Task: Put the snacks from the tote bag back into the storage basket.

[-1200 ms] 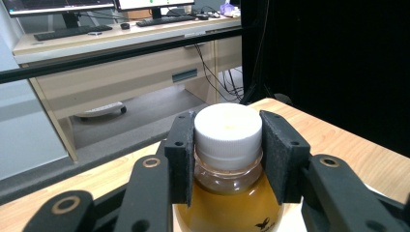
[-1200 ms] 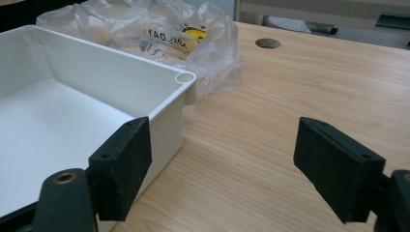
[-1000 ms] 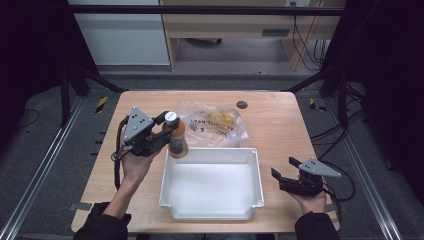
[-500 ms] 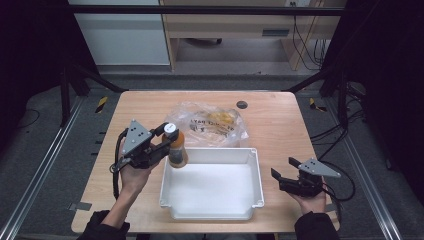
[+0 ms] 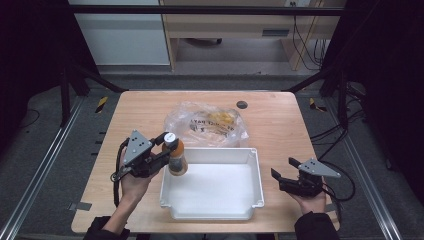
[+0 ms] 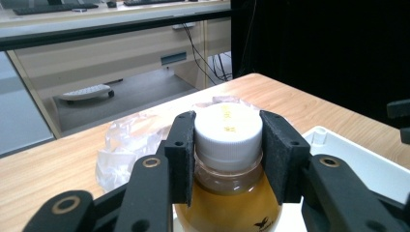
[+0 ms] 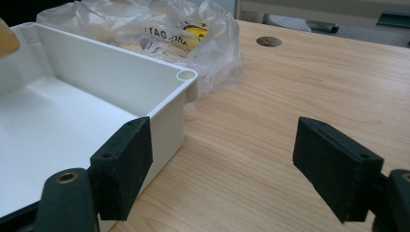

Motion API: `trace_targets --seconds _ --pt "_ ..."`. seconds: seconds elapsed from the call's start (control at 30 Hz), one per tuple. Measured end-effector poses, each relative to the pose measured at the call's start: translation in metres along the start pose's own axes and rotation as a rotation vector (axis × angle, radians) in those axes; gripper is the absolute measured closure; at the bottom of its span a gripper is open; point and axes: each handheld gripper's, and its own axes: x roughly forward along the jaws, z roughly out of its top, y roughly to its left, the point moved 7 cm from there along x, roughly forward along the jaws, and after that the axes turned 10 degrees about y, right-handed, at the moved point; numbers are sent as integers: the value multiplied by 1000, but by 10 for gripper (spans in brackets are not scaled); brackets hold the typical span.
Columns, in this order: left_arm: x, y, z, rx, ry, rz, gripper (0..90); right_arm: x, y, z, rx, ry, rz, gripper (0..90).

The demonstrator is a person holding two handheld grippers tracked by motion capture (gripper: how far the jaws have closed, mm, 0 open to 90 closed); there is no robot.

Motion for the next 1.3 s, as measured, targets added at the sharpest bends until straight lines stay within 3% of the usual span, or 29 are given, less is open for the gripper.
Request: trace_targets --seconds 0.57,1.3 --pt "11 -6 -28 5 64 -12 589 -1 0 0 -1 -1 1 223" --pt "17 -10 -50 7 123 -20 589 -2 0 0 2 -5 3 227"
